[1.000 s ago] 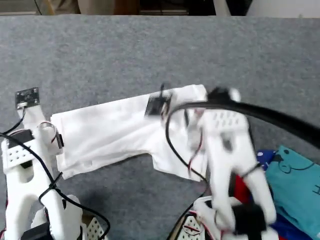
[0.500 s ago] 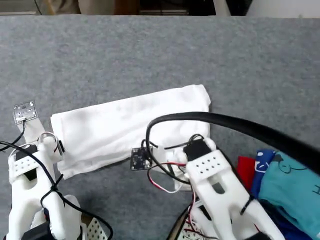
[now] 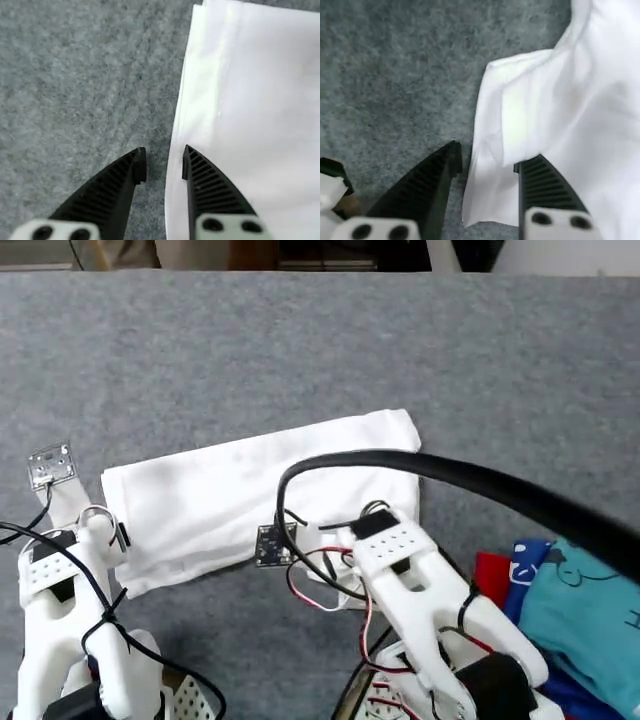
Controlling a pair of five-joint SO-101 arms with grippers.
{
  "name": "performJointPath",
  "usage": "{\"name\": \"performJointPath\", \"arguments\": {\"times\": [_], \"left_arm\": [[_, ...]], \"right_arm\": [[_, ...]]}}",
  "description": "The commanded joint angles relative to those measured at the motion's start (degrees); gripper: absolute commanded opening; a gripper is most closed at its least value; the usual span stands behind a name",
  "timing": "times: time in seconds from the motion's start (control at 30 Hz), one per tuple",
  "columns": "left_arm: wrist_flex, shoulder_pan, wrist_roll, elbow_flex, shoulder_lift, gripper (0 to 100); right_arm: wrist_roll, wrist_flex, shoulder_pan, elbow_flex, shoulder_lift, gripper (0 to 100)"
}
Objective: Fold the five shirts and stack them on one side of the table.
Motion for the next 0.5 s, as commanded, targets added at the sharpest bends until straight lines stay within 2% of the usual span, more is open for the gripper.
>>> {"name": "performJointPath", "arguments": {"times": [0.0, 0.27, 0.47], "left_arm": [[-0.8, -0.6, 0.1, -0.3, -0.9, 13], [-0.7, -0.6, 0.1, -0.2, -1.0, 13], [-0.6, -0.6, 0.1, -0.2, -1.0, 13]], "right_arm": [[-0.6, -1.3, -0.6, 0.3, 3.5, 19.2], [-0.4, -1.8, -0.6, 0.2, 3.7, 19.1], [-0.4, -2.0, -0.5, 0.2, 3.7, 9.4]]}}
